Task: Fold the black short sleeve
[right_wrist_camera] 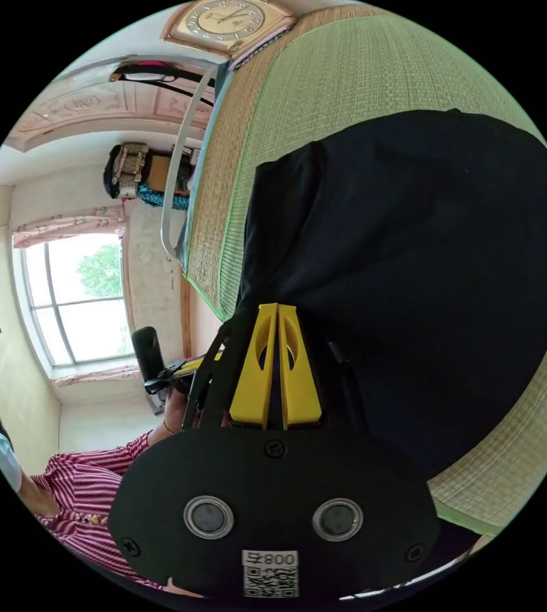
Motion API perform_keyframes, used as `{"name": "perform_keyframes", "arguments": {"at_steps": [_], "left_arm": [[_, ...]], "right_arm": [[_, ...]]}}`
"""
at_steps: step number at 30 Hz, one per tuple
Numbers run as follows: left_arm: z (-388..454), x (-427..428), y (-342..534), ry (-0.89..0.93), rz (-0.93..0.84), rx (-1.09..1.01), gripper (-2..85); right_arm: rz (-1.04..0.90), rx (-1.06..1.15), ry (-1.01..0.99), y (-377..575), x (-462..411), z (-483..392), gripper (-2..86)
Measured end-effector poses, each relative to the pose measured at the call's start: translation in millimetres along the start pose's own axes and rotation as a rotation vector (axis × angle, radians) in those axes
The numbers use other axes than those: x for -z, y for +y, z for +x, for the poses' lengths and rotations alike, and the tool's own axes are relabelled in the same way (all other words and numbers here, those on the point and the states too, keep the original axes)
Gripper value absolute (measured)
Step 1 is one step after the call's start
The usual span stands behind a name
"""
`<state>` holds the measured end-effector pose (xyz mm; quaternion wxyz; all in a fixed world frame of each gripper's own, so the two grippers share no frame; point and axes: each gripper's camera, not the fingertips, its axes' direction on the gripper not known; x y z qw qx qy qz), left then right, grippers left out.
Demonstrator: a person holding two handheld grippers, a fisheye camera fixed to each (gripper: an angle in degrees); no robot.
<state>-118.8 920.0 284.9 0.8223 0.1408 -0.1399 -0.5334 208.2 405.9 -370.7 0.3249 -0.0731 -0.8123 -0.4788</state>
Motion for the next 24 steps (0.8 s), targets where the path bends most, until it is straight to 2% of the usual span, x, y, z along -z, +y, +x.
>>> {"name": "perform_keyframes", "arguments": {"at_steps": [3,8,16,24], "left_arm": [[6.5,11.5,9.1,0.006,0.019,-0.008,0.1],[10.9,27.7,27.1,0.060,0.048,-0.005,0.2],[34.6,37.4,39.7,0.112,0.004,-0.072,1.6],[72.0,27.4,22.0,0.152,-0.108,-0.142,4.3]], "right_arm": [[-0.004,0.029,0.023,16.9,2.6,1.5,0.1],[0.062,0.051,-0.051,71.4,25.4,25.1,0.5],[0.243,-0.108,-0.117,216.2,76.6,134.9,5.5],[0.238,-0.207,-0.231,284.9,39.2,208.0,8.9]]}}
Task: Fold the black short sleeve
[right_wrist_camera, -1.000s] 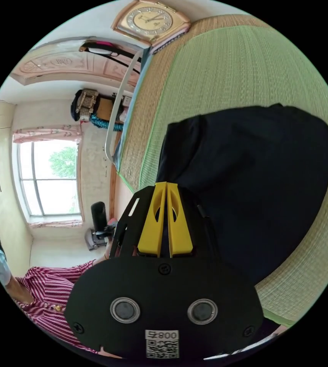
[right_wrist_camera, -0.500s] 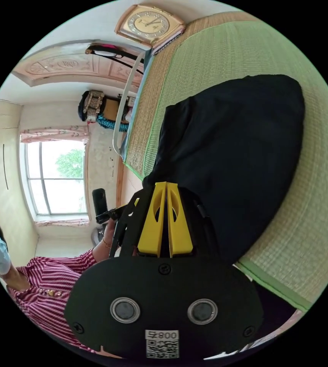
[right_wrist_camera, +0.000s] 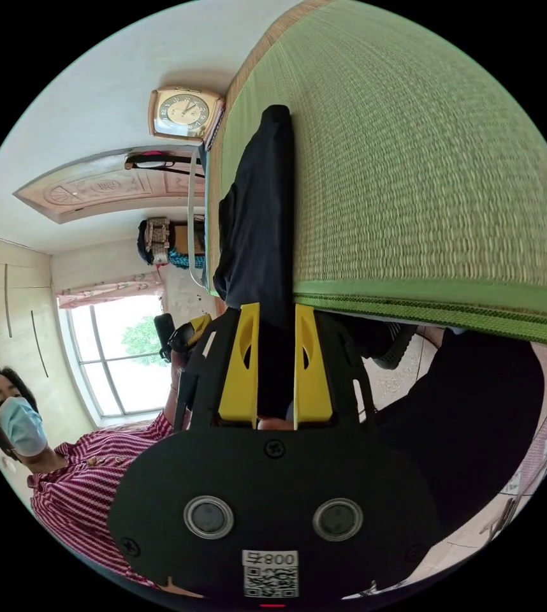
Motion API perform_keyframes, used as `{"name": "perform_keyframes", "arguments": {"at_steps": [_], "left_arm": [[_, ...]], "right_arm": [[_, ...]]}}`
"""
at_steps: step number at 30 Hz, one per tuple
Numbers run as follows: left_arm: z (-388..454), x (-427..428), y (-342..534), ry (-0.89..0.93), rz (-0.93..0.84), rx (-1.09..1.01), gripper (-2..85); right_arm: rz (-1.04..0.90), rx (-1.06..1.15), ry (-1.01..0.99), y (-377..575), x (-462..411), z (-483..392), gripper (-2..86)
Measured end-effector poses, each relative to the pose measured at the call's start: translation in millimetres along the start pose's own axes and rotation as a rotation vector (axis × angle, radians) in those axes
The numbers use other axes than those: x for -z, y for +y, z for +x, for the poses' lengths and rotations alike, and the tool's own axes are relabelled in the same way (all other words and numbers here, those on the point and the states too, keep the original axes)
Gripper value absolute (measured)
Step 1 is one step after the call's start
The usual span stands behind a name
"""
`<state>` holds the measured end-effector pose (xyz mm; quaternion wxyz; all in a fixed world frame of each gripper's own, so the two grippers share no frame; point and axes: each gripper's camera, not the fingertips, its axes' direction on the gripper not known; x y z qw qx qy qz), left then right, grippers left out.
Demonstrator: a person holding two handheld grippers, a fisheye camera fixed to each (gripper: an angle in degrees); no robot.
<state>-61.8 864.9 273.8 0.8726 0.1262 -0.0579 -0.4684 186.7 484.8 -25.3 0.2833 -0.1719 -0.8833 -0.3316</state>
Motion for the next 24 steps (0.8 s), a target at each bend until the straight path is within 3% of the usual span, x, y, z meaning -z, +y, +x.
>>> {"name": "perform_keyframes", "arguments": {"at_steps": [12,24], "left_arm": [[36.3,-41.2,-28.2,0.064,-0.137,0.005,6.5],[10.7,-74.9,-53.6,0.267,-0.140,0.289,9.8]], "right_arm": [[-0.060,-0.045,-0.124,19.7,-59.9,72.5,5.7],[-0.027,-0.006,-0.256,49.4,-65.3,97.2,2.0]]}}
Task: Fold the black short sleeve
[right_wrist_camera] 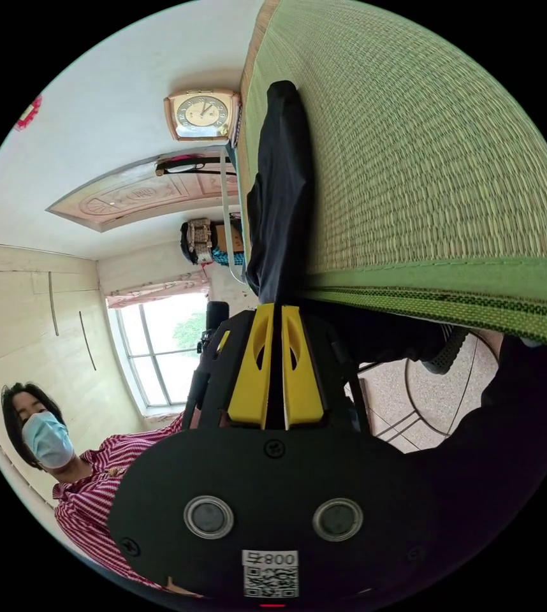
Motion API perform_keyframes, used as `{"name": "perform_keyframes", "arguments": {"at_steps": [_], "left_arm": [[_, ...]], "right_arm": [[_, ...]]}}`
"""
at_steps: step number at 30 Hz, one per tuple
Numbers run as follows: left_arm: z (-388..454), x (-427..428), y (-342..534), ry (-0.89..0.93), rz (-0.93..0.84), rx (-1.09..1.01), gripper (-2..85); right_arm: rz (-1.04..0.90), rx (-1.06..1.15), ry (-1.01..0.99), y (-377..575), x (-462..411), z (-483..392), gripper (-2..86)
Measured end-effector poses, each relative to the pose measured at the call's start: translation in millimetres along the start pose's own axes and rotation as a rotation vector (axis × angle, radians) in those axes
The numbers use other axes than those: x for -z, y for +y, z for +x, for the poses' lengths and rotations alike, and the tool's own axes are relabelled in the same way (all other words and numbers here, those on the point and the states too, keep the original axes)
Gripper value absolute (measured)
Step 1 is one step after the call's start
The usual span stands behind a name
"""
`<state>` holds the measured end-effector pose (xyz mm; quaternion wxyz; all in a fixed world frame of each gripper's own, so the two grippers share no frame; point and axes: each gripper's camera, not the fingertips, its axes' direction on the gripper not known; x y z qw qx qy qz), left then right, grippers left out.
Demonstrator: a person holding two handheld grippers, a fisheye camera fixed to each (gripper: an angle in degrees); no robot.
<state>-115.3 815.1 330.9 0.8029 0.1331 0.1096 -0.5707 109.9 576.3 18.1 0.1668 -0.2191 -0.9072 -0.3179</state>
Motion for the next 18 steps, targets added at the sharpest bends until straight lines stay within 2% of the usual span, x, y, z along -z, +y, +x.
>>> {"name": "perform_keyframes", "arguments": {"at_steps": [7,18], "left_arm": [[-3.4,-12.4,-21.6,0.000,0.033,0.062,9.4],[-1.0,-26.6,-41.8,-0.024,0.041,0.038,3.4]], "right_arm": [[0.002,0.004,-0.024,10.5,-8.0,9.6,1.9],[0.037,-0.011,-0.021,25.9,-18.4,30.6,5.3]]}}
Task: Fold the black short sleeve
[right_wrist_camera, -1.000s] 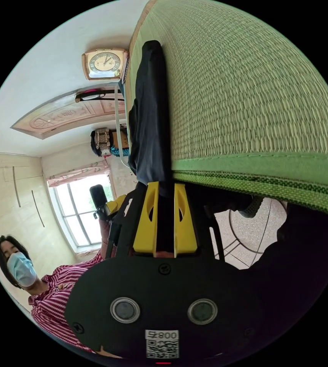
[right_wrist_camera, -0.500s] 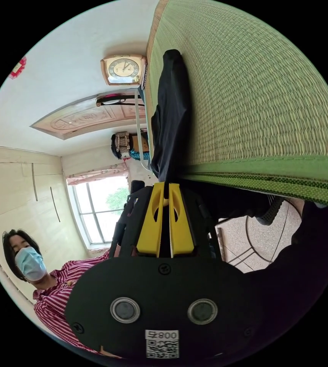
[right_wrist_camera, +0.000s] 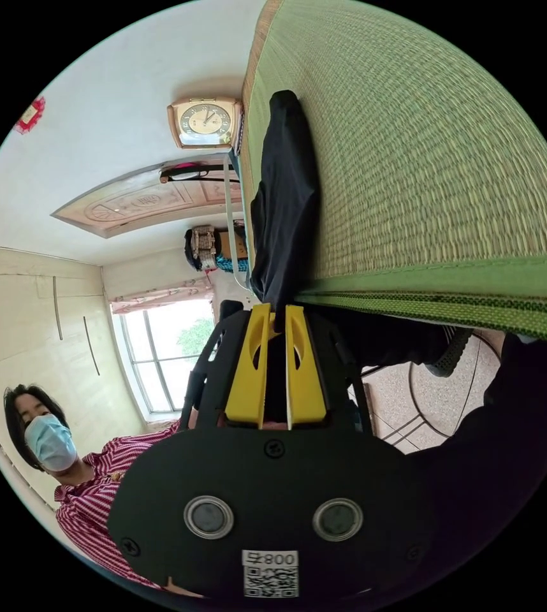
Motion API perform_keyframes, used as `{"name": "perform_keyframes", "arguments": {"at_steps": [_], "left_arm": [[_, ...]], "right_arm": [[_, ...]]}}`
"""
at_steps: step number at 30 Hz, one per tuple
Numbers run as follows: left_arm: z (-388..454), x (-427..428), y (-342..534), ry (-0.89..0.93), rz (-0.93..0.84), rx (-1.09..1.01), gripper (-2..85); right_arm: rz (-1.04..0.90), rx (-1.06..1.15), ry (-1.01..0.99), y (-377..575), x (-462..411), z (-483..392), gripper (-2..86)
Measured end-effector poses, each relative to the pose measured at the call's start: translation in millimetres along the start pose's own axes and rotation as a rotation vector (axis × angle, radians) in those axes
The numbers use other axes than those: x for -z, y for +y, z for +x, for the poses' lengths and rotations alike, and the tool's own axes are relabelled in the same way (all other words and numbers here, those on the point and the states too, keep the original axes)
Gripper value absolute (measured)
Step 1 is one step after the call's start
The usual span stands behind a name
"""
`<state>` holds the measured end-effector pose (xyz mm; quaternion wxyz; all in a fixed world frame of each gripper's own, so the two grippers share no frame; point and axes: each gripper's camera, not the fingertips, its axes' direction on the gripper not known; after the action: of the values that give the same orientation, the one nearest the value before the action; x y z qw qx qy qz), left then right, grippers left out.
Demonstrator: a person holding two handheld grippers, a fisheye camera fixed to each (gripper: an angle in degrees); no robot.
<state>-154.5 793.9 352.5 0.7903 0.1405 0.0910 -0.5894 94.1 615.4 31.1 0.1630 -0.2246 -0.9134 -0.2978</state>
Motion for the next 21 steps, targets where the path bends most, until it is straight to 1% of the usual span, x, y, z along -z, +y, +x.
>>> {"name": "perform_keyframes", "arguments": {"at_steps": [4,11,21], "left_arm": [[-1.2,-5.9,-4.9,0.005,0.002,-0.009,2.7],[-4.8,-19.8,-12.6,0.007,-0.011,-0.024,2.5],[-13.9,-32.5,-17.9,0.013,-0.009,-0.052,2.8]], "right_arm": [[0.017,-0.030,-0.002,4.9,-4.6,12.6,7.5],[0.020,-0.046,-0.039,1.6,-23.6,18.5,8.1],[-0.013,-0.045,-0.063,-5.7,-49.9,13.3,2.6]]}}
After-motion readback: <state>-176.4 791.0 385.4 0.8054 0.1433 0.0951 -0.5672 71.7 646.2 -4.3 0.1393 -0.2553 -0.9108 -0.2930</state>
